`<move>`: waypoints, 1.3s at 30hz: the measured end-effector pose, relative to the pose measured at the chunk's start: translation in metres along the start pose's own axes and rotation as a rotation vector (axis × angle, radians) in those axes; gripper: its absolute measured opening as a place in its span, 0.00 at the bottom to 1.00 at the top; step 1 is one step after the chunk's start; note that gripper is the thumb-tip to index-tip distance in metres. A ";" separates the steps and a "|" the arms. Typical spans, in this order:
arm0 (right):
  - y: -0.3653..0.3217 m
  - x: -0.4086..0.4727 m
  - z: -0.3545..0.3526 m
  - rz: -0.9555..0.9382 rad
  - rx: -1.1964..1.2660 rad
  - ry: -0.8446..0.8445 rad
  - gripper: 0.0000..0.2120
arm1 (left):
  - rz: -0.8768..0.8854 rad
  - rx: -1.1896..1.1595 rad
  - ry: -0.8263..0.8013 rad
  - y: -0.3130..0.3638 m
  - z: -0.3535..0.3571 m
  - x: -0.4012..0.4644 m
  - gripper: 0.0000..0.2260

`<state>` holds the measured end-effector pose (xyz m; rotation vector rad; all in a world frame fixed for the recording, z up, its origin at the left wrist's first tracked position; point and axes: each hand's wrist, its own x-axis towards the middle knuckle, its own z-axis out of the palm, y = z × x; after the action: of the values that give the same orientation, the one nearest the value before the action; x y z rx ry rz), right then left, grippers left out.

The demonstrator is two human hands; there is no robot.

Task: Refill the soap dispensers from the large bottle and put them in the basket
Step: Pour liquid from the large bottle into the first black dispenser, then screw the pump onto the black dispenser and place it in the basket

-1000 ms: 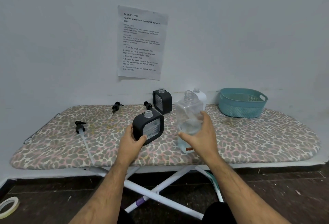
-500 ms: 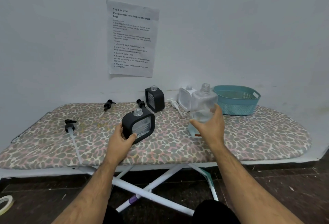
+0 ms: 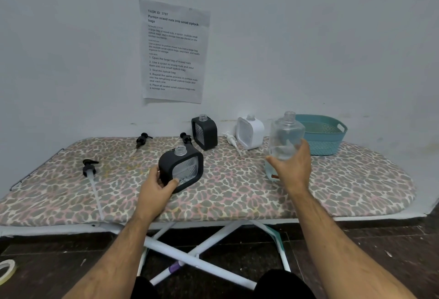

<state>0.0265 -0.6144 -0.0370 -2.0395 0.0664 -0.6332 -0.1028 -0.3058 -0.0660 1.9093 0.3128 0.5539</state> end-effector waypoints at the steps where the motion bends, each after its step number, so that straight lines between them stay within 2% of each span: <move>1: 0.000 0.000 0.000 -0.002 -0.007 -0.002 0.49 | 0.001 -0.004 0.000 0.000 0.000 0.000 0.18; 7: 0.001 -0.003 -0.002 0.001 -0.021 -0.023 0.51 | -0.005 -0.008 -0.007 0.001 -0.001 -0.001 0.18; 12: 0.001 -0.006 -0.005 0.036 -0.067 -0.080 0.60 | -0.013 -0.004 -0.004 0.001 -0.002 -0.002 0.20; 14: 0.000 -0.010 -0.005 0.044 -0.099 -0.074 0.61 | -0.009 -0.003 -0.003 0.002 -0.003 -0.003 0.21; 17: -0.002 -0.020 -0.003 -0.013 -0.210 0.061 0.57 | -0.011 0.007 0.004 0.005 -0.003 -0.005 0.21; 20: -0.008 -0.035 0.002 -0.156 -0.208 0.211 0.46 | 0.005 0.015 0.008 0.007 -0.004 -0.005 0.22; 22: -0.015 -0.047 0.007 -0.248 -0.178 0.220 0.39 | 0.017 0.031 -0.004 0.007 -0.005 -0.005 0.22; 24: -0.024 -0.059 0.015 -0.315 -0.120 0.153 0.32 | 0.028 0.046 -0.010 0.008 -0.007 -0.005 0.23; 27: -0.044 -0.074 0.027 -0.339 0.001 -0.052 0.22 | 0.028 0.083 -0.017 0.002 -0.010 -0.002 0.27; 32: -0.078 -0.087 0.047 -0.106 0.227 -0.411 0.14 | -0.004 0.076 -0.031 0.006 -0.006 -0.004 0.24; 35: -0.089 -0.093 0.061 0.010 0.355 -0.548 0.17 | -0.001 0.087 -0.031 0.004 -0.004 -0.003 0.23; 39: -0.090 -0.098 0.084 0.048 0.432 -0.708 0.32 | 0.002 0.106 -0.025 0.002 -0.005 0.000 0.22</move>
<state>-0.0377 -0.4707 -0.0370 -1.7234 -0.4019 0.1276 -0.1060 -0.3025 -0.0630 2.0177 0.3299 0.5234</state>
